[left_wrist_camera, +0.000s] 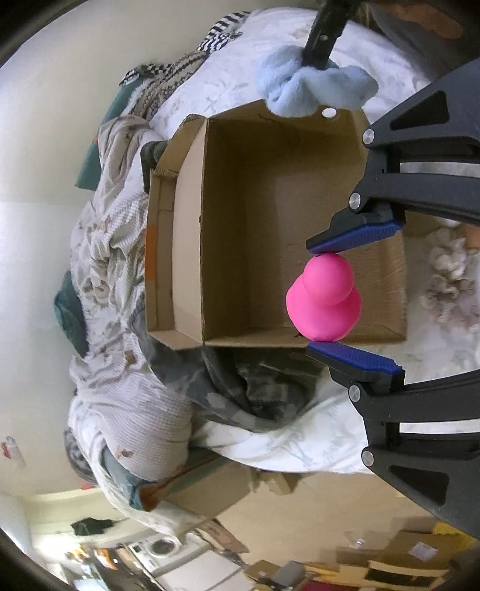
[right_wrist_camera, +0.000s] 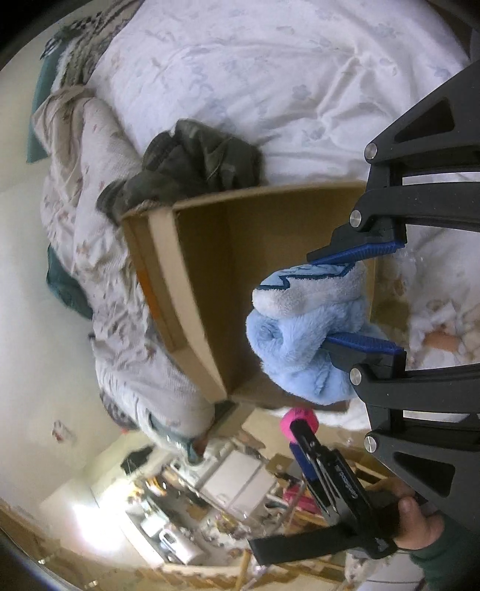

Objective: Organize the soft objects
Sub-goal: 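Carry the duck and blue socks into the box and open both tools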

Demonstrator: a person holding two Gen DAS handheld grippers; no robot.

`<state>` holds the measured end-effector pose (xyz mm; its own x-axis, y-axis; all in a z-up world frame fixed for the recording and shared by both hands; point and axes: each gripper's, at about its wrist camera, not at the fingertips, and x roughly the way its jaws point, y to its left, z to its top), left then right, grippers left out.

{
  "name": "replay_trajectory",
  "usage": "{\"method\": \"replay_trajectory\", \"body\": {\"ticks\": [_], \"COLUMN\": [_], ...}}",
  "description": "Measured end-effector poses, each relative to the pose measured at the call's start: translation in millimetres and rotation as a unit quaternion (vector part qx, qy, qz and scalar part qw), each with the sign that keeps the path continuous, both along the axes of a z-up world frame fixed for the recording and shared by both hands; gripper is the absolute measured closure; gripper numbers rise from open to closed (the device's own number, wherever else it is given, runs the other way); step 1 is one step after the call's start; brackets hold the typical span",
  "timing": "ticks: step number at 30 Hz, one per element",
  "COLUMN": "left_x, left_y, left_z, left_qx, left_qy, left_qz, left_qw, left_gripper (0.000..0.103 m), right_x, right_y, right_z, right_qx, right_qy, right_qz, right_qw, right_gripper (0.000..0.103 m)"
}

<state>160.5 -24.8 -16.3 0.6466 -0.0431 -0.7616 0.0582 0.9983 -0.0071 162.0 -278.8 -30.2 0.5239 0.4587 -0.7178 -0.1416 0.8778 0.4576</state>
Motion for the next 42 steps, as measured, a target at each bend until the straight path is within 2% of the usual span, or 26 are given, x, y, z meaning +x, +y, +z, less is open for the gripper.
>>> {"method": "replay_trajectory", "body": {"ticks": [3,10,16,25,42], "left_x": [2.2,17.4,22.8,19.0,20.0], "left_y": [-5.5,-5.5,-2.8,-7.3,-3.2], "left_z": [-11.9,-28.6,-41.7,-45.7,-55.2], "left_qx": [0.016,-0.017,-0.044,-0.041,-0.032], "left_qy": [-0.008,0.026,0.059,0.065,0.077], "left_qz": [-0.004,-0.008,-0.001,-0.01,0.004], "left_qw": [0.9998,0.9995,0.9973,0.997,0.9965], "left_gripper": [0.058,0.058,0.058,0.058,0.057], "right_x": [3.8,9.1,11.6,12.8,13.8], "right_y": [3.7,16.2,18.8,22.9,23.6], "right_z": [-7.0,-19.8,-27.4,-32.7,-37.4], "right_qx": [-0.016,-0.082,-0.089,-0.099,-0.099], "right_qy": [0.003,0.011,0.023,0.031,0.042], "right_qz": [-0.004,-0.005,0.0,0.005,0.006], "right_qw": [1.0,0.997,0.996,0.995,0.994], "right_gripper": [0.066,0.066,0.066,0.065,0.062]}}
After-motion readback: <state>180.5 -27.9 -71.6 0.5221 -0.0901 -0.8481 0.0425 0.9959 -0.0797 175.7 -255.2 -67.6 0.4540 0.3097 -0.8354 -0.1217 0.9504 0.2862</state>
